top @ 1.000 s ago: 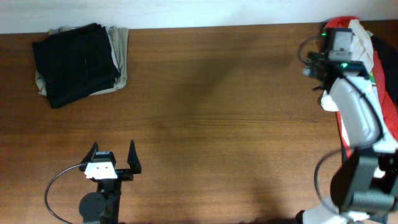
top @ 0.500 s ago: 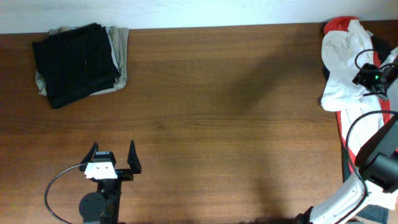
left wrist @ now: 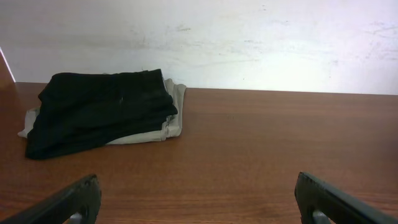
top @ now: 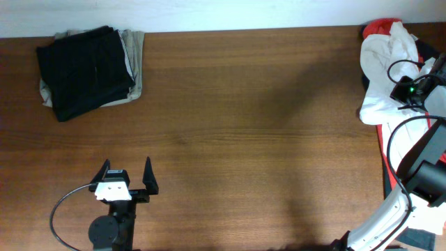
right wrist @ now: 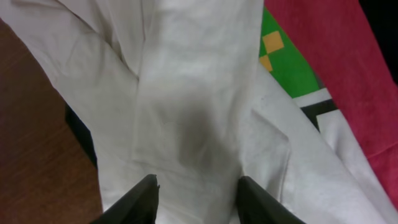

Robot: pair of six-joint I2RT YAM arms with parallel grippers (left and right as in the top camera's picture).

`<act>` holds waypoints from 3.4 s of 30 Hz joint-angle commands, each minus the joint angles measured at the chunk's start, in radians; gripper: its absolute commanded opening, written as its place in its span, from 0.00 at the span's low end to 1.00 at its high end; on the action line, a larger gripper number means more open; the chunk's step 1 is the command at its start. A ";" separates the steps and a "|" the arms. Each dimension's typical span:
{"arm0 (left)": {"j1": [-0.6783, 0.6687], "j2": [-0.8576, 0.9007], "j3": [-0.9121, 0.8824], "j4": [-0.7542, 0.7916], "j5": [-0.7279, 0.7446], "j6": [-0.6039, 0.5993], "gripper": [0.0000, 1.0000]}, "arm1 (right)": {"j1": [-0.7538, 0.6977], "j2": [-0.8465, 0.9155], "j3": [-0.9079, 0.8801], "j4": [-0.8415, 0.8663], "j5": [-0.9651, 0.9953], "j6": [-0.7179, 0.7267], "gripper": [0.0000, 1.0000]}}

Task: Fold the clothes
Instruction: 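Reach the right gripper to the white T-shirt on the right pile, then grasp the white T-shirt fabric with the right gripper, then drag the white T-shirt leftward and drop it flat mid-table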

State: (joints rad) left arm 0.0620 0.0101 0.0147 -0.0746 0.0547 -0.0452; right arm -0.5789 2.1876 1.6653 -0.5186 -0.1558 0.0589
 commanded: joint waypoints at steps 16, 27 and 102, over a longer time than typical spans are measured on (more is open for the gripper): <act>0.005 -0.004 -0.006 -0.001 0.001 0.016 0.99 | 0.005 0.018 0.017 -0.002 0.063 0.000 0.25; 0.005 -0.004 -0.006 -0.001 0.001 0.016 0.99 | 0.045 0.018 0.017 -0.008 0.151 -0.059 0.28; 0.005 -0.004 -0.006 -0.002 0.001 0.016 0.99 | 0.378 -0.314 0.023 -0.025 0.189 -0.055 0.04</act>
State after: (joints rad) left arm 0.0620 0.0101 0.0147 -0.0750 0.0547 -0.0452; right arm -0.3153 1.9186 1.6703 -0.5396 0.0986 -0.0135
